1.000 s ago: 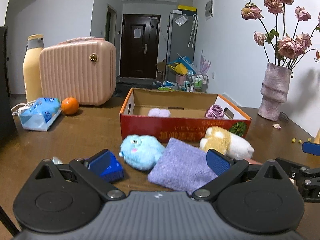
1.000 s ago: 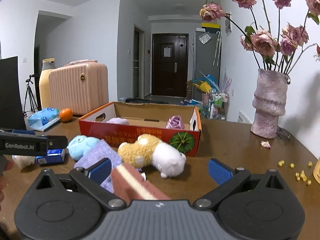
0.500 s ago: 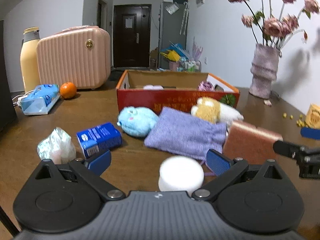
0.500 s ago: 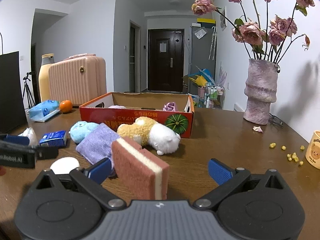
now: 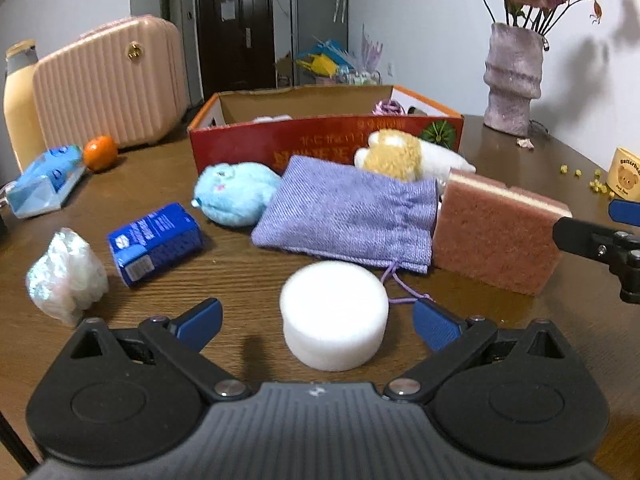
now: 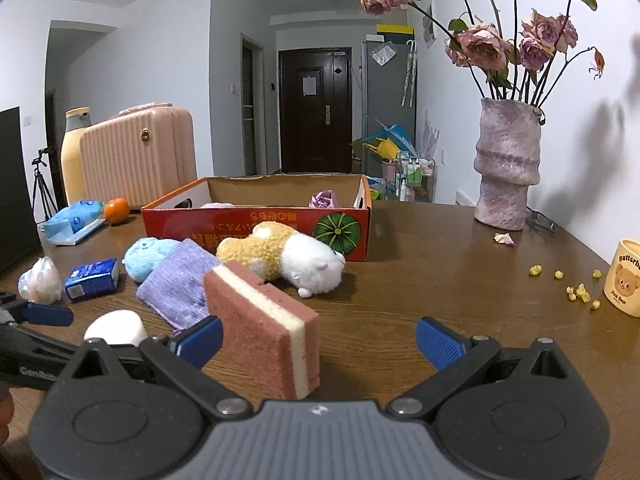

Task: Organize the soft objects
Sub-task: 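Move the left gripper to the white round sponge and close on it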

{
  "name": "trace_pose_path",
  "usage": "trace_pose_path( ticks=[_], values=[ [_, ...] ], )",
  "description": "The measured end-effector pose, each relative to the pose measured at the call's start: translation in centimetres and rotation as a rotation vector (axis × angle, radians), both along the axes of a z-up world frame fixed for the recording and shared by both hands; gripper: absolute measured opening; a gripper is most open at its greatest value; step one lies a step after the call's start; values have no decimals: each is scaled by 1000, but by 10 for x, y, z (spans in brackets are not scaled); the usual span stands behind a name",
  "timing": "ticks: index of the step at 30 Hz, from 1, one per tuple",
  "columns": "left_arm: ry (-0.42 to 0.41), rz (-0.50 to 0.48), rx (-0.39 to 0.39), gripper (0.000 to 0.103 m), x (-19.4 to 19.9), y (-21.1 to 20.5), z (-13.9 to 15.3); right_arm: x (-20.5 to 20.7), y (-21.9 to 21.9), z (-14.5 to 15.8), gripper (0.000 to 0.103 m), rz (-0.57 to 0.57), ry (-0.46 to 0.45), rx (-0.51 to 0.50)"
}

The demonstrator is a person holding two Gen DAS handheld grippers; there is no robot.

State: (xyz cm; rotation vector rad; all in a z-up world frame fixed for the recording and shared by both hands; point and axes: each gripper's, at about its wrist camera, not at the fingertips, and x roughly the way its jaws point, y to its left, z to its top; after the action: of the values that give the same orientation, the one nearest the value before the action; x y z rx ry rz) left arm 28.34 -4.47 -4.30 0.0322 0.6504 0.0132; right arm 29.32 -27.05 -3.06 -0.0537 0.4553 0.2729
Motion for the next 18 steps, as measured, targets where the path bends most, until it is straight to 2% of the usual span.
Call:
trace_pose_path(
  ticks=[6,11,14,15,18],
  values=[
    [29,-3,9,102,11,-2,-7,3,1,-3,103,-1,16,-9],
    [19,-11,14,87,15,-2,-8,6,3,-6,103,-1,30,-17],
    [24,-25,0,70,17,-1,-8,7,3,-7,103,0,37,-20],
    [28,-31,-8,58,18,-1,-8,7,3,-8,103,-1,39,-22],
    [46,-54,-29,57,20,0,-10,8,4,-9,103,-1,45,-26]
  ],
)
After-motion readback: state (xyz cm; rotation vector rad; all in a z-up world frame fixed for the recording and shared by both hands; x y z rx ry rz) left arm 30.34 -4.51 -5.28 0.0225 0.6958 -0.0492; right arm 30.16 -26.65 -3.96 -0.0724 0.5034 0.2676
